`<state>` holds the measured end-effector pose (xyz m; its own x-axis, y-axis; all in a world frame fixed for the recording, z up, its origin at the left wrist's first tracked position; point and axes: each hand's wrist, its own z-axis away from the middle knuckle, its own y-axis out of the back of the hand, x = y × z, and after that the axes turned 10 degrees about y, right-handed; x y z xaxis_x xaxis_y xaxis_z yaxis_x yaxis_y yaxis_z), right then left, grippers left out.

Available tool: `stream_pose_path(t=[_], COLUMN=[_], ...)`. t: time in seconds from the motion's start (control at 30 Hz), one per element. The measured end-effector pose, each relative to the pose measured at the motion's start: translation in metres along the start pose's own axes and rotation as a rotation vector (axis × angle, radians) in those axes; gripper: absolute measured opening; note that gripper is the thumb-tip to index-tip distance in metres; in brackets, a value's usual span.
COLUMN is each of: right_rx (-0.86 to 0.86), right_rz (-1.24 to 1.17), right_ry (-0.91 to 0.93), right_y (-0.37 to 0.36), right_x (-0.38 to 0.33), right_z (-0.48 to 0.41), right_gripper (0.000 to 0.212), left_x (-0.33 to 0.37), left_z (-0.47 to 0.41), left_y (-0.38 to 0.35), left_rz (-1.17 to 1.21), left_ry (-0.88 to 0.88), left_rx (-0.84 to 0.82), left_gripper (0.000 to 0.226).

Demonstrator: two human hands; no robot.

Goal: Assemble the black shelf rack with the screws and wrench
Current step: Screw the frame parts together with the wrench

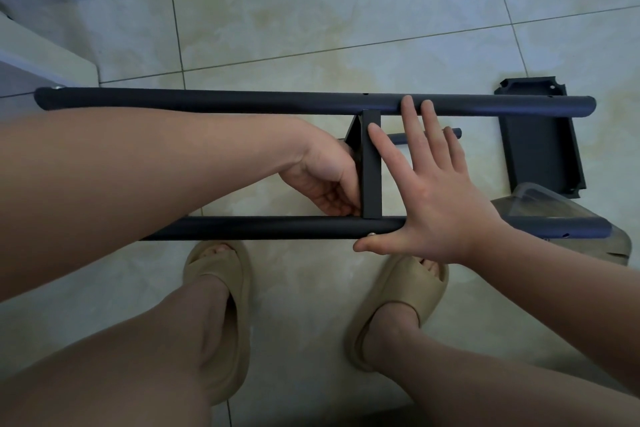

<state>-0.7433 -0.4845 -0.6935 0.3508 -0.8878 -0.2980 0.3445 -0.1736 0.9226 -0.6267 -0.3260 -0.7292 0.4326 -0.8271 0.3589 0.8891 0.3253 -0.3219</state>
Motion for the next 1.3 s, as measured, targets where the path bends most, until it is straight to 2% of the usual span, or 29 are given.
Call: stream_pose_path(t=[0.13,0.3,0.43,0.67,1.07,1.3], right_rx=[-0.002,-0.009,-0.005,-0.009,-0.005,-0.005], right_rz=[0.001,-0.001,0.003,0.007,0.004,0.008], right_ry=[0.000,-0.003,-0.005,0.000,0.001,-0.001], right_y=[0.001,0.001,0.001,0.001,0.000,0.000], right_x=[0.000,0.000,-0.001,0.000,0.000,0.000], right_z=[0.000,0.000,0.000,0.000,0.000,0.000], right_gripper=[0.134,0.134,0.134,0.133,0.134,0.134], left_x=[-0.007,-0.016,-0.014,-0.001,0.001,-0.008], left_z=[-0.001,-0.003,0.000,-0.003,-0.004,-0.003], left_y=[0.000,-0.002,0.005,0.005,0.003,0.005], left_rz=[0.037,0.070,0.004,-0.077,0.001,0.083], left_ry=[-0.060,-0.146,-0.051,0.094,0.034,0.021], left_rx=[-0.021,-0.059,-0.113,0.002,0.016,-0.079], left_gripper=[0.031,0.027,0.020,0.013,0.015,0.018])
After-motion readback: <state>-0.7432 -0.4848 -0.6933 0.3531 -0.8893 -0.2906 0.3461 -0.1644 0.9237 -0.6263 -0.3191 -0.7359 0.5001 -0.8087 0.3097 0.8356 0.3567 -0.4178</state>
